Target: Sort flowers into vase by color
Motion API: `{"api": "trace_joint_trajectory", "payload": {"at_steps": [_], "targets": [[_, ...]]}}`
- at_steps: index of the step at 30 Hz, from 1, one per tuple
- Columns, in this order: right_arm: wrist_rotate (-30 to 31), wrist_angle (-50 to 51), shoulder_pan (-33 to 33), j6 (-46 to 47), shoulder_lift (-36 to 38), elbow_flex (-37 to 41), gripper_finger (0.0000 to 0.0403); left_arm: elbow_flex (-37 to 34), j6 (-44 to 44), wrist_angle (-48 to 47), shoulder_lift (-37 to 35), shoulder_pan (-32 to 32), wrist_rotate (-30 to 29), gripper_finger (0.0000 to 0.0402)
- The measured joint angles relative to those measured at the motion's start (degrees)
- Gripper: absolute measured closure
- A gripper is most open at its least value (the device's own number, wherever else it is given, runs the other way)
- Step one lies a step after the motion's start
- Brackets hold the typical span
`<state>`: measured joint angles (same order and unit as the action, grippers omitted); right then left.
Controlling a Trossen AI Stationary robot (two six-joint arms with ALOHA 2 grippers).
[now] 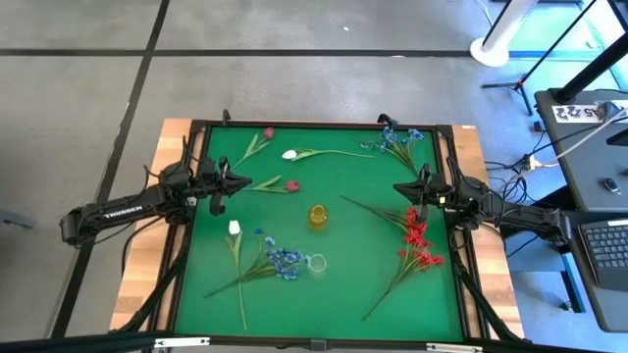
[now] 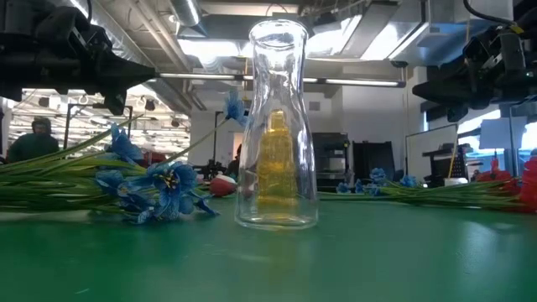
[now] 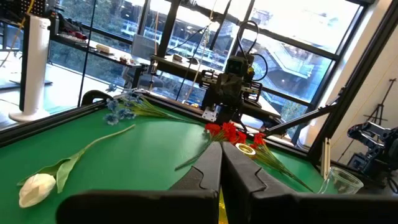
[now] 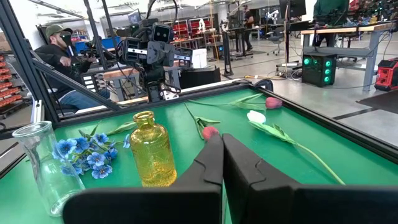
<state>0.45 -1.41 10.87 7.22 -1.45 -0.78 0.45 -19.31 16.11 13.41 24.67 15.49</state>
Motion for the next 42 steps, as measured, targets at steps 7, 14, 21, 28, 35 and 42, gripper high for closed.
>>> {"api": "trace_joint_trajectory", "payload": {"at_steps": [7, 14, 21, 28, 35, 42], "targets": [[0.0, 0.01, 0.01, 0.01, 0.0, -0.02, 0.0402, 0.01, -0.01, -0.02, 0.01, 0.01, 0.01, 0.0401], [0.0, 0.01, 0.01, 0.0, 0.0, 0.0, 0.0402, 0.0, 0.0, -0.02, 0.02, 0.02, 0.02, 0.0401], [0.0, 0.0, 0.01, 0.0, 0.0, 0.0, 0.0402, 0.02, -0.02, -0.02, 0.02, 0.0, 0.02, 0.0401], [0.0, 0.02, 0.01, 0.0, -0.01, 0.0, 0.0402, 0.0, 0.0, -0.02, 0.0, 0.0, 0.0, 0.0401], [0.0, 0.01, 0.01, 0.0, 0.0, -0.01, 0.0402, 0.02, -0.02, -0.02, 0.0, 0.0, 0.0, 0.0401], [1.55, -0.26, 0.02, 0.0, 0.0, -0.02, 0.0402, 0.0, -0.02, -0.02, 0.02, 0.02, 0.01, 0.0401]]}}
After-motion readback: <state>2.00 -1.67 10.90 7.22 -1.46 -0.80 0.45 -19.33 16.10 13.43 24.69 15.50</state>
